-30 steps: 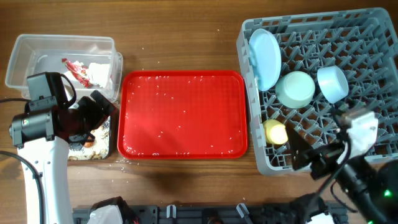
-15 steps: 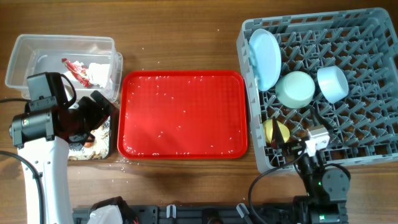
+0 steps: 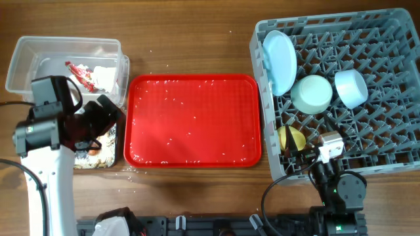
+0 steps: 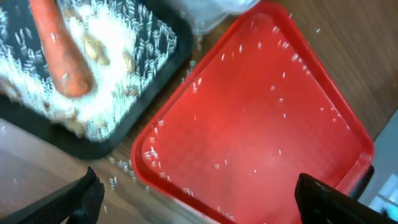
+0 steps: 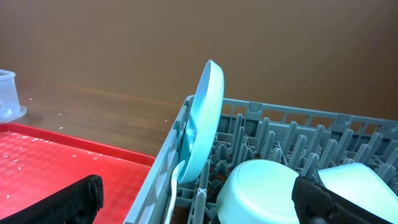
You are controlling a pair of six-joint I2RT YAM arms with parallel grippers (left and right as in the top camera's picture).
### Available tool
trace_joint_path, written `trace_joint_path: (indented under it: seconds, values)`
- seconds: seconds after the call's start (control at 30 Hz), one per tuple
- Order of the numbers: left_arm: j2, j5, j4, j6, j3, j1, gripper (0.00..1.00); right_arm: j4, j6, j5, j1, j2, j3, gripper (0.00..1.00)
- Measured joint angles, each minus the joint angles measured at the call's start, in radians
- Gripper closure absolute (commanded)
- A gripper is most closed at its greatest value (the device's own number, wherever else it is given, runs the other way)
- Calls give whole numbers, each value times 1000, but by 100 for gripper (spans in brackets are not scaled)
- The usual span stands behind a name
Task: Sort waste into correct bins and load items into the dishwasher rack
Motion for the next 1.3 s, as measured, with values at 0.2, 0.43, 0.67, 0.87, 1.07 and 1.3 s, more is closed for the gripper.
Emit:
trace_joint_path:
  seconds: [0.2, 0.43, 0.67, 0.87, 1.07, 1.3]
  values:
    - [-444, -66, 762, 112, -479, -171, 0, 3, -3, 0, 0, 0, 0, 0]
    - [-932, -150, 972, 137, -845, -189, 0, 3, -3, 0, 0, 1, 0, 0]
    - [-1165, -173, 1067, 133, -1111, -241, 0, 3, -3, 0, 0, 1, 0, 0]
    - [-1166, -179, 1073, 133, -1112, -256, 0, 3, -3, 0, 0, 1, 0, 0]
    - [-1166, -180, 1073, 133, -1112, -255, 0, 3, -3, 0, 0, 1, 0, 0]
    - [-1166, -179, 1073, 133, -1112, -256, 0, 3, -3, 0, 0, 1, 0, 0]
